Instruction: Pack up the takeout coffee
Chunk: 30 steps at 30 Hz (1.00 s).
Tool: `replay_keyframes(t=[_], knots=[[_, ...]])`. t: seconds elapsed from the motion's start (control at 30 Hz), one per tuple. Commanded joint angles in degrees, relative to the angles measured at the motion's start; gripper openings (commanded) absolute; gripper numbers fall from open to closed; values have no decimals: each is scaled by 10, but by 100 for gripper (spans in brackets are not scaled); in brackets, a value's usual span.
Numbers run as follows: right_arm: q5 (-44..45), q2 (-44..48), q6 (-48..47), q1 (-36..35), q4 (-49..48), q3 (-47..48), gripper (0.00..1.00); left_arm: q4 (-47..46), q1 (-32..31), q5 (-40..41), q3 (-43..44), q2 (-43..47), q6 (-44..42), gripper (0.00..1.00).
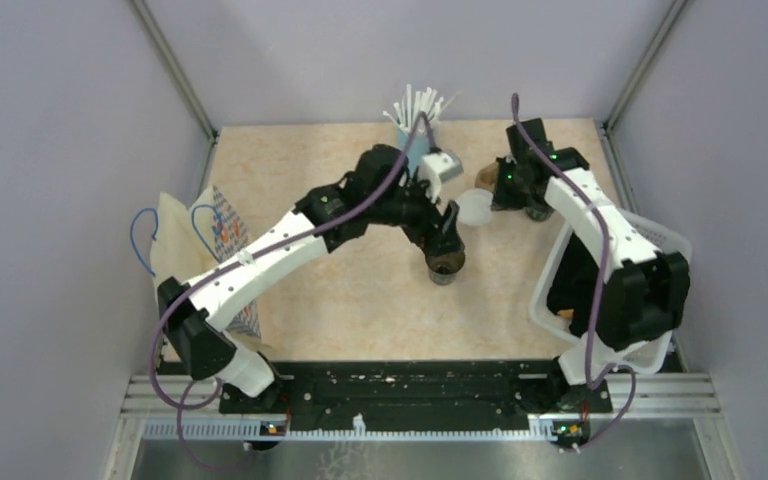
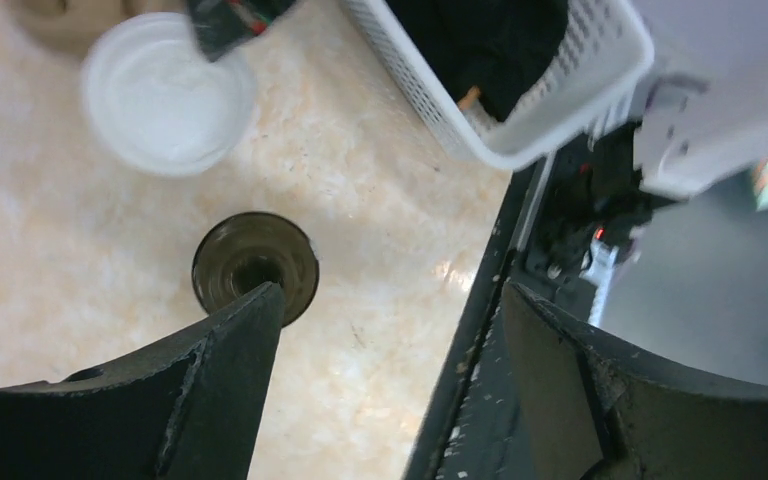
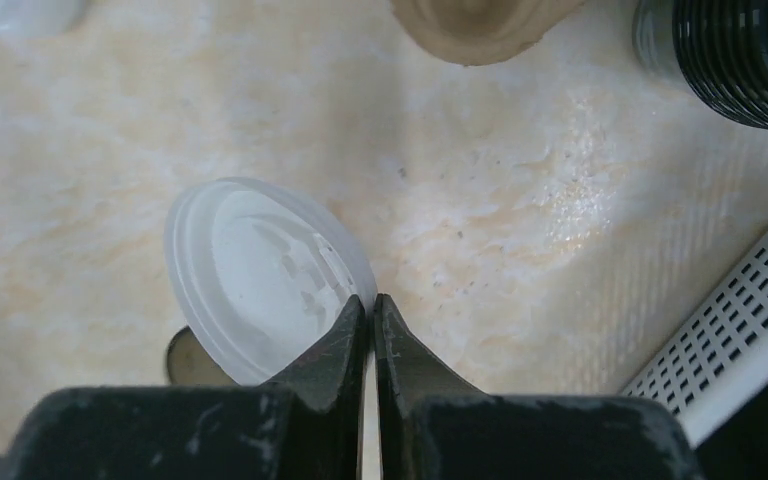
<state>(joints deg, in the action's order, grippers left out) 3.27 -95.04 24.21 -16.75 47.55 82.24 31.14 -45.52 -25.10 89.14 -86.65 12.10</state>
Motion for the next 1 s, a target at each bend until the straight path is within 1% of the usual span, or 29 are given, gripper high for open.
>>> replay_keyframes(t=[0.0,0.03,0.1,0.17,0.23,0.3,0.37,0.43,0.5,0.6,0.7,0.83,0.97], knots=[[-83,91,-23,-13,110,52,0,-67,-73,19,-31,14,-232,85],[-100,102,-25,-18,116,55,0,-109,-81,9,-60,27,-256,85],[-127,117,-27,-29,125,63,0,-154,-89,4,-94,39,-297,85],[-139,125,-26,-43,128,62,0,-156,-94,3,-96,34,-333,83],[-150,126,-23,-56,130,61,0,-150,-104,11,-100,33,-374,79],[-168,129,-15,-67,123,59,0,-163,-111,25,-131,43,-418,75],[-176,131,-7,-78,111,54,0,-185,-117,54,-164,60,-442,70],[-182,128,-4,-87,110,55,0,-222,-117,72,-203,81,-456,65],[-183,125,-2,-95,112,60,0,-232,-116,73,-228,92,-471,63],[-184,125,0,-103,109,63,0,-223,-117,93,-233,92,-477,60],[-186,124,-1,-105,107,58,0,-246,-117,103,-244,103,-472,57],[-188,124,4,-111,102,53,0,-258,-117,110,-248,121,-461,56],[-190,120,7,-117,100,58,0,-252,-117,131,-253,123,-464,53]])
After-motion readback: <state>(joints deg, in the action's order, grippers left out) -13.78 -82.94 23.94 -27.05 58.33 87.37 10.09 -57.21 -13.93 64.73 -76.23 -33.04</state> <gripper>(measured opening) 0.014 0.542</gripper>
